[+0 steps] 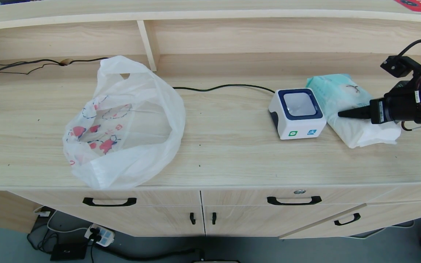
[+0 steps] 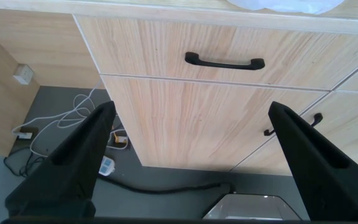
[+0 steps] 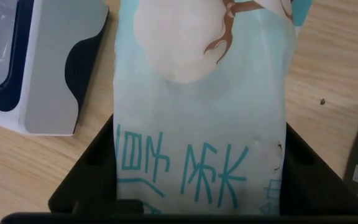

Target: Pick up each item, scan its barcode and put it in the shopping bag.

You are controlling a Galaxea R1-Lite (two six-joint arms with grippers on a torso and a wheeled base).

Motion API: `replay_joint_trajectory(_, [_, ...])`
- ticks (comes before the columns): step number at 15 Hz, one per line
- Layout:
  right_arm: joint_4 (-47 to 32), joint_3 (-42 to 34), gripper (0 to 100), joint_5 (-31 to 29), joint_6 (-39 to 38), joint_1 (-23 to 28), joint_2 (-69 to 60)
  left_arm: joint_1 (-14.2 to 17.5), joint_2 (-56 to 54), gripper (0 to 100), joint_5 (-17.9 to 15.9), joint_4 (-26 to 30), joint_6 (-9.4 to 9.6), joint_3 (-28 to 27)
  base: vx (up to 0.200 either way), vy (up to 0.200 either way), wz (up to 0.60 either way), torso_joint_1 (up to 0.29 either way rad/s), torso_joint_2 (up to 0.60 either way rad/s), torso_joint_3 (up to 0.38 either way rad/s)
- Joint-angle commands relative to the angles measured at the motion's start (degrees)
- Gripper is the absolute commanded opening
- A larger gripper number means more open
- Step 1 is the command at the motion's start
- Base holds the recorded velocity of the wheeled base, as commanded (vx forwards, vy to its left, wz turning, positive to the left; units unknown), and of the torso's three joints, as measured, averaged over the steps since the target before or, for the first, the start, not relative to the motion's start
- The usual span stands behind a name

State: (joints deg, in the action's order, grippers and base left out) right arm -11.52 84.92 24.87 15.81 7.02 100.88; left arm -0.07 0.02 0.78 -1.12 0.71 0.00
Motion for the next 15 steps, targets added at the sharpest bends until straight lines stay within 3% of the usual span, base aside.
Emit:
replay_joint_trajectory(1, [0.01,-0.19,0,0.09,-0.87,0.01,-2.35,0.07,-0.02,100,0.01,-0.02,0.0,0.0,0.0,0.0,0.0,0.0,0.0,0.0])
replay_joint_trajectory(8, [0.01,0.07,0,0.71,-7.29,-0.17,-18.17,-0.01,-0.02,100,0.01,-0.02,0.08,0.0,0.0,0.0,0.0,0.0,0.0,0.0])
replay_joint_trajectory(10, [0.45,-1.95,0,4.49,-9.92,-3.59,-23.01,-0.01,-0.02,100,0.01,-0.02,0.0,0.0,0.0,0.0,0.0,0.0,0.0,0.0])
replay_joint_trajectory(12, [5.54,-12.67,0,5.45,-15.99,-9.92,-29.77,-0.01,-0.02,100,0.01,-0.02,0.0,0.0,0.0,0.0,0.0,0.0,0.0,0.0])
replay_joint_trajectory(13, [7.04,-14.96,0,5.37,-17.13,-10.71,-30.74,-0.01,-0.02,100,0.01,-0.02,0.0,0.0,0.0,0.0,0.0,0.0,0.0,0.0])
replay_joint_trajectory(15, [23.56,-37.55,0,5.37,-28.38,-17.48,-38.56,-0.01,-0.02,100,0.01,-0.02,0.0,0.0,0.0,0.0,0.0,0.0,0.0,0.0])
